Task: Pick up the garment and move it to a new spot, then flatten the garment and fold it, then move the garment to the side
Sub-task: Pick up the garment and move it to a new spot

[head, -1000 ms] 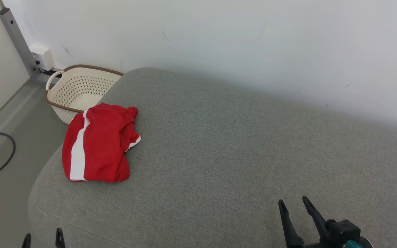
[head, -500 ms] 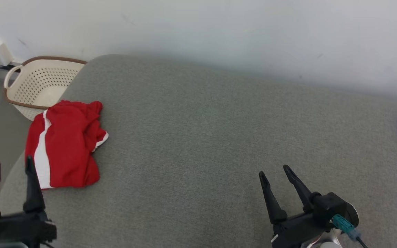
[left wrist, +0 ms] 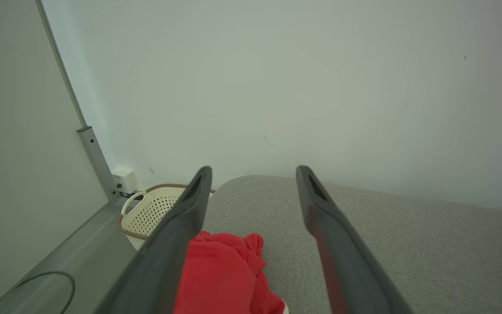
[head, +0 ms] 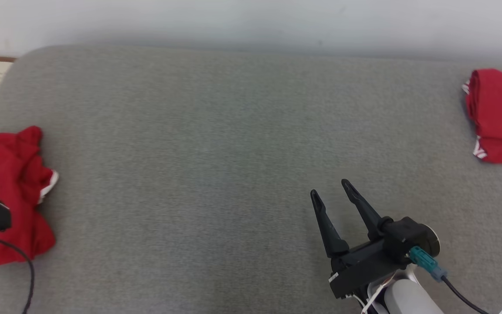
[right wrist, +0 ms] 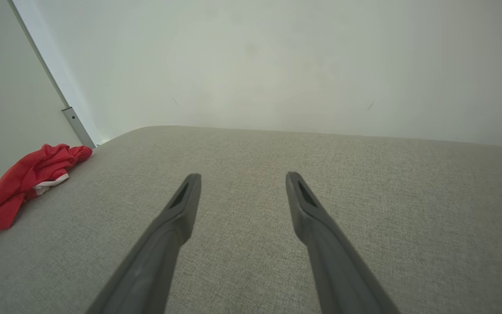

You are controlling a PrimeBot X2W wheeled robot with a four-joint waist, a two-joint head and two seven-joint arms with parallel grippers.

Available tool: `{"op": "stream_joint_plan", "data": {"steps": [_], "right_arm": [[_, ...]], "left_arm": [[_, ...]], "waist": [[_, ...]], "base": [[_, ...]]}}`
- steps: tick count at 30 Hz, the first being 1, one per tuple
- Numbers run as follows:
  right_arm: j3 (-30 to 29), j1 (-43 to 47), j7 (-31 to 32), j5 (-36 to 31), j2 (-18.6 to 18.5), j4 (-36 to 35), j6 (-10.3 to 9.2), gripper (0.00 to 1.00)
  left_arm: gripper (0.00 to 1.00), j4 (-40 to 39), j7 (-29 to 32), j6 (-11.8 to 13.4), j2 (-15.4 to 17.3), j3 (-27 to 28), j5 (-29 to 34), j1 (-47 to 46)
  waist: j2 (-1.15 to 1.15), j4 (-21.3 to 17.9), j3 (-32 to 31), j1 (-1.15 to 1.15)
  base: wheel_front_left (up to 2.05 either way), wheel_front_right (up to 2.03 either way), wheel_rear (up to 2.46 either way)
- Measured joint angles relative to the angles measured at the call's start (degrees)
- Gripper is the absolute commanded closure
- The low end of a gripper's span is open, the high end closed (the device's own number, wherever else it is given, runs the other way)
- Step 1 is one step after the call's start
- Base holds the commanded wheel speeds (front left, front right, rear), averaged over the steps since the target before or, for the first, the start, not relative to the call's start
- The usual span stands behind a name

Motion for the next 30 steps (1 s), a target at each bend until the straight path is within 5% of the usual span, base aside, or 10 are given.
{"op": "stream_joint_plan", "data": {"steps": [15,29,30], "right_arm": [[0.4,-2.2,-0.1,0.6,0.0,-0.9,0.0,0.0],[0.5,-2.6,-0.2,0.8,-0.3,-0.6,0.0,0.0],[0.5,-2.6,-0.2,0.8,-0.3,-0.5,0.0,0.0]], "left_arm": [[0.0,20.9,8.2,-1.5,6.6,-0.5,-0.1,-6.5],[0.0,33.6,14.8,-1.3,7.1,-1.5,-1.9,-7.6],[1.0,33.8,14.2,-1.2,7.1,-1.8,-1.8,-7.6]], "waist": [[0.0,-7.4,5.2,0.0],[0.0,-8.5,5.5,-0.01],[0.0,-8.5,5.4,-0.01]], "base": [[0.0,0.0,0.0],[0.0,0.0,0.0],[0.0,0.0,0.0]]}}
